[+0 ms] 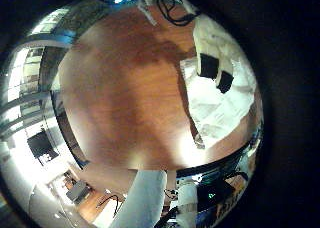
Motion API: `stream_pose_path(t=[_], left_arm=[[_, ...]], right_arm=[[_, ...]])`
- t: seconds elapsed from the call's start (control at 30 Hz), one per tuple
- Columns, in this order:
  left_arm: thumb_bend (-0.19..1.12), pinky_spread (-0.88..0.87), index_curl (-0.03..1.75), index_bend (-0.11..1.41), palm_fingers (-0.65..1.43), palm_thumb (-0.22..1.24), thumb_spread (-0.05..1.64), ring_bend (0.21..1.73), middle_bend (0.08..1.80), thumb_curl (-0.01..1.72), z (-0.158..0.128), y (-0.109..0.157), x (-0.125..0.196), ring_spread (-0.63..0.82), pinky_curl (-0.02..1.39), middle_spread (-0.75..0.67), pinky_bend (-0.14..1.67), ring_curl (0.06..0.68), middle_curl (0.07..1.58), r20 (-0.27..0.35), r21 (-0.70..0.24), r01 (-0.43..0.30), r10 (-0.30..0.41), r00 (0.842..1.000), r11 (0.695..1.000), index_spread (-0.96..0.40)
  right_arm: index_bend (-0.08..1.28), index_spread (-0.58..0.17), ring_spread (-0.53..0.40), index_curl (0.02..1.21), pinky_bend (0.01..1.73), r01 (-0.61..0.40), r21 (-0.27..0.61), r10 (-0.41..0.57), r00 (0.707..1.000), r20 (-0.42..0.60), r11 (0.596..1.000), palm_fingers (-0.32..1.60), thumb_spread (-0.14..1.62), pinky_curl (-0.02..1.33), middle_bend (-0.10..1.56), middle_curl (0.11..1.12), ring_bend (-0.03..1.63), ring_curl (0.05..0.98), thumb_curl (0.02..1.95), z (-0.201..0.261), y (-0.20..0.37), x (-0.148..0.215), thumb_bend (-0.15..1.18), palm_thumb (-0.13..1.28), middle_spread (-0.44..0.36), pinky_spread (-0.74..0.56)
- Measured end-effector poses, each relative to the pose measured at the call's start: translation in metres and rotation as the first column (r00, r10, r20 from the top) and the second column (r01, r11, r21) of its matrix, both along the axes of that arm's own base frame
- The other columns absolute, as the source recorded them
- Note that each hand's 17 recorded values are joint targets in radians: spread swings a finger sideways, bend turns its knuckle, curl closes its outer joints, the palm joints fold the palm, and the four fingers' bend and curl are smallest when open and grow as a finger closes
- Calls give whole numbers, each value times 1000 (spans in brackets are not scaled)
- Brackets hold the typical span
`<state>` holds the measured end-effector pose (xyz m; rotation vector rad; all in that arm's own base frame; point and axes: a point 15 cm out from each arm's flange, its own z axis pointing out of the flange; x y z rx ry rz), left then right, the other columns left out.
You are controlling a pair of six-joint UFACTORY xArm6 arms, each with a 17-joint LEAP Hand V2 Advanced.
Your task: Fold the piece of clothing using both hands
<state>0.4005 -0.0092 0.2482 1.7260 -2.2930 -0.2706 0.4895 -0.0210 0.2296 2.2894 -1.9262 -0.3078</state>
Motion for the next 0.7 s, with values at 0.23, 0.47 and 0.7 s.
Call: stream_pose_path(t=[0.23, 0.47, 0.7], left_arm=[[-20, 22, 419, 165, 49, 360, 1140, 902, 192, 323, 7, -8, -19, 56, 695, 224, 518, 363, 430, 7, 0, 22, -22, 1000, 1000, 26], [-20, 42, 389, 166, 72, 361, 1140, 883, 190, 321, 8, -12, -37, 59, 657, 222, 507, 346, 404, -6, -13, 34, -34, 999, 999, 27], [-20, 49, 369, 164, 84, 363, 1141, 880, 190, 319, 3, -14, -47, 60, 631, 214, 506, 334, 387, -23, -12, 42, -42, 999, 999, 27]], right_arm=[[263, -307, -169, 520, 653, -33, 1, 33, 997, -67, 999, 280, 1135, 412, 582, 501, 939, 382, 303, -24, 15, -15, -31, 319, -111, 17], [174, -276, -173, 468, 638, -74, -6, 72, 989, -133, 997, 428, 1086, 368, 582, 485, 1003, 371, 307, -50, 33, -24, -18, 353, -85, 34], [254, -345, -248, 491, 890, -96, -9, 92, 977, -192, 995, 1183, 1093, 394, 777, 557, 1143, 412, 341, -62, 43, -35, 4, 495, -209, -309]])
